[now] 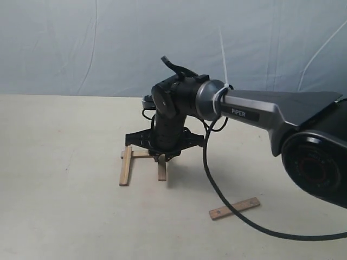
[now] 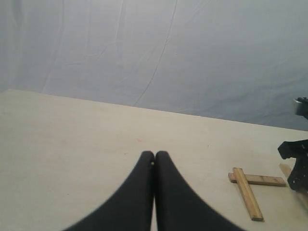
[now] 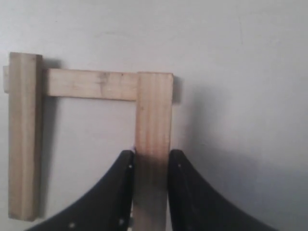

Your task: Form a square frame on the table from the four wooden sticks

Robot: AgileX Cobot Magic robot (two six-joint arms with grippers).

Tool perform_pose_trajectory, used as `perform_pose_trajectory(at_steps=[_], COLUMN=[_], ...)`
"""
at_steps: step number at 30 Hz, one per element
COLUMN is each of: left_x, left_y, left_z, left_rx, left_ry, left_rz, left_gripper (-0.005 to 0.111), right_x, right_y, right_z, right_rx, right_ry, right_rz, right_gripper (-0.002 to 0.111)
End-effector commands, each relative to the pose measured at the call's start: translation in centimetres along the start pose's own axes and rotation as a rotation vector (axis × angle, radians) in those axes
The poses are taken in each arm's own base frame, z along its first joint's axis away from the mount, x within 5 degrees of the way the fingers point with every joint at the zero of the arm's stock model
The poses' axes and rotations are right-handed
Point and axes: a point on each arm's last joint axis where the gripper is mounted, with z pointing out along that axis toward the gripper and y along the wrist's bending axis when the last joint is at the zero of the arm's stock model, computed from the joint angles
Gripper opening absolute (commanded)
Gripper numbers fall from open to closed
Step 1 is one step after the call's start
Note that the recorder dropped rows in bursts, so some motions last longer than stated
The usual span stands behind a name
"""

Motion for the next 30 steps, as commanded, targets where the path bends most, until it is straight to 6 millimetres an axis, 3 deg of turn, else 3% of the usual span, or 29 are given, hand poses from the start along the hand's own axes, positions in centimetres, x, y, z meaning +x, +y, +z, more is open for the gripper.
perform_pose_trajectory(at_steps=[1,9,17,22,30], left_x=[0.1,0.1,0.1,0.1,0.1], left_y=[0.0,0.0,0.0,0.0,0.0], left_z=[0.0,0.0,0.0,0.0,0.0], left_rx=[-0.003,-0.003,-0.003,-0.003,-0.003], left_ry=[-0.002,-0.002,-0.002,-0.002,-0.002], left_rz=[0.004,0.004,0.004,0.004,0.004], left_gripper=[0.0,0.0,0.0,0.0,0.0], right_x=[0.1,0.3,-2.0,-2.5,-1.5], right_y=[0.2,0.1,-0.7,-3.0,-7.8], right_z=[1.5,3.1,-3.4,-7.5,-10.3], right_rx=[-0.009,0.011,0.106,0.164,0.181], right_ry=[-0.017,-0.009,-0.031,0.028,0.041], right_rz=[-0.005,-0.016,-0.192,-0.343,-0.324], right_gripper=[-0.001,-0.001,-0.001,-0.001,-0.001])
